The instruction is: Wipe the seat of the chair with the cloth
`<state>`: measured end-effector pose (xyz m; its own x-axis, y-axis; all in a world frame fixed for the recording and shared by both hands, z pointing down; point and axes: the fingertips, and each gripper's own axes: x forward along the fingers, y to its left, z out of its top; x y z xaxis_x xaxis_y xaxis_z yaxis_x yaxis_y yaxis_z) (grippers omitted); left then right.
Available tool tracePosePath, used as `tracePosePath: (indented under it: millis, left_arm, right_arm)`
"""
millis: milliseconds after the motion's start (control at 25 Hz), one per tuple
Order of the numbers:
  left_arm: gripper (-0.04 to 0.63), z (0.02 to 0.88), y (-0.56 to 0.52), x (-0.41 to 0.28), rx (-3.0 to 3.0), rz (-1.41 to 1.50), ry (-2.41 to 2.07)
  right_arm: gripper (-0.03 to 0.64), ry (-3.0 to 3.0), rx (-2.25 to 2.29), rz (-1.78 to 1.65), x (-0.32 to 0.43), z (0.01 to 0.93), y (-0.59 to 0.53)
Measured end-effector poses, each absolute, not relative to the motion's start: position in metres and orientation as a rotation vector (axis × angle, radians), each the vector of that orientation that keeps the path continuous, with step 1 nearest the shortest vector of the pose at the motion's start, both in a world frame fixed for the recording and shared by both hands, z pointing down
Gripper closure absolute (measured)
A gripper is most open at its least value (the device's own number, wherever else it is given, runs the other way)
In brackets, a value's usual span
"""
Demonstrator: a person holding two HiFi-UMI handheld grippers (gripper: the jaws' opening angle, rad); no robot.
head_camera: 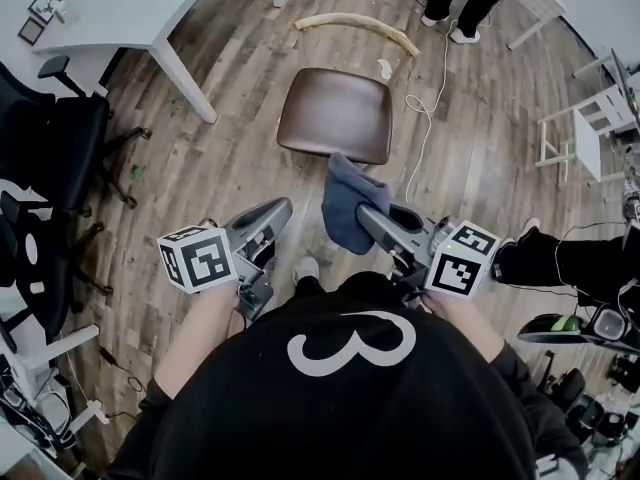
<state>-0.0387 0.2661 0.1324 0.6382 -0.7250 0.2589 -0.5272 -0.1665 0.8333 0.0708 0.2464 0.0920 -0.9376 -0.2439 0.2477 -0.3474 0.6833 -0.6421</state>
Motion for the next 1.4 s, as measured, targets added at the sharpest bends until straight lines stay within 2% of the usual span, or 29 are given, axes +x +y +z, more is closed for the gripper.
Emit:
tracePosePath:
  millis: [880,1080,1400]
  left_arm:
    - [0.581,0.269,0.033,-0.047,1.654,0.053,-1.124]
    - [0.581,0.299,-0.006,-0.056,1.642,0.122,-1.143]
    - [0.581,0.364,-0.053,-0.099,1.559,0.138,-1.182]
  right_arm:
    - [0.563,-2.573,0.525,1.352,0.05,0.236,-0.006]
    - [0.563,-2.576,0.545,1.238,0.031,0.275,-0.047]
    - [0.563,-2.571,0.547,1.288,-0.017,0.329,-0.084]
